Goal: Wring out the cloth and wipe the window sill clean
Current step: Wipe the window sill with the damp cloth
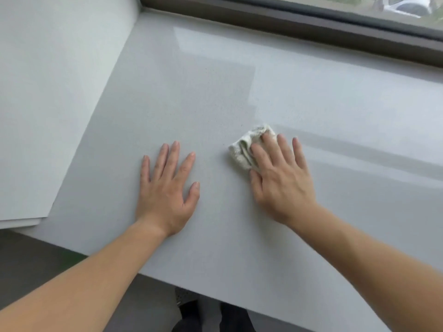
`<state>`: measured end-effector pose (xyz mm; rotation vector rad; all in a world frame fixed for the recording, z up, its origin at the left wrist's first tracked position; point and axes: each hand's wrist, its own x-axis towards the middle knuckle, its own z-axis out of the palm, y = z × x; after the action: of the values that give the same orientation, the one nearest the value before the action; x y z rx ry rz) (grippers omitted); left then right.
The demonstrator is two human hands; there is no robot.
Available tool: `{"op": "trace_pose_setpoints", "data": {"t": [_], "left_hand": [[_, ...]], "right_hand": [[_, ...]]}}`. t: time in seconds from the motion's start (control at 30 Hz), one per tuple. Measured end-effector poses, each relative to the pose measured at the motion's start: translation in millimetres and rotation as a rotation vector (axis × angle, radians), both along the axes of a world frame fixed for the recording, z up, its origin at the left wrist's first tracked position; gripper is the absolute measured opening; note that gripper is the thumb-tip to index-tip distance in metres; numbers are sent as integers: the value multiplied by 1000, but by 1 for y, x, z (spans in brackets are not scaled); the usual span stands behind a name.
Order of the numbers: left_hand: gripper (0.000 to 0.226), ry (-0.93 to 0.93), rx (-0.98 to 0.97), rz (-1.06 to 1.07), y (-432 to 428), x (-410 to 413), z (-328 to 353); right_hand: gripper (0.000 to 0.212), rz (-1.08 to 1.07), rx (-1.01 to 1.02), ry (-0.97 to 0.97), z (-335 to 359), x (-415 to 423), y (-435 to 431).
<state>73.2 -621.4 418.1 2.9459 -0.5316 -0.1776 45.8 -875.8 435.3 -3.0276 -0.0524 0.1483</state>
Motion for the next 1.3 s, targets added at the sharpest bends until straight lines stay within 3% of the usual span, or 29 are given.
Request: {"op": "trace_pose_setpoints", "data": {"t": [0.17,0.3,0.37,0.53,0.63,0.73,0.83,1.0,1.07,1.13,1.2,1.3], "left_hand": [[66,0,-11,12,0,0,-1],[63,0,-60,9,2,0,-2],[60,14,-105,15,3,1,-3],[56,110,-297,12,14,1,8],[60,88,-150,-49,39,-20,10],[67,68,-11,-116,57,-50,5],[69,42,77,-139,61,-58,0],[71,34,123,-150,62,-56,-1],[71,42,113,-150,62,-56,-1],[71,54,82,-148,62,-56,0],[71,75,55,-142,62,-55,1],[69,92,23,-101,58,-55,5]], "right_hand": [[62,-120,61,13,-2,-16,34],[57,159,63,26,-2,-82,63],[55,187,37,14,-6,-83,46],[55,-290,38,39,-3,-46,23],[57,-334,75,44,-1,-74,73],[59,-114,47,52,4,-140,118],[55,25,4,63,0,-154,91],[56,-507,82,46,-1,-117,73],[57,-430,49,39,1,-138,110],[58,-206,27,52,3,-175,135],[57,-58,22,68,0,-198,121],[58,-196,12,43,-4,-190,63]]}}
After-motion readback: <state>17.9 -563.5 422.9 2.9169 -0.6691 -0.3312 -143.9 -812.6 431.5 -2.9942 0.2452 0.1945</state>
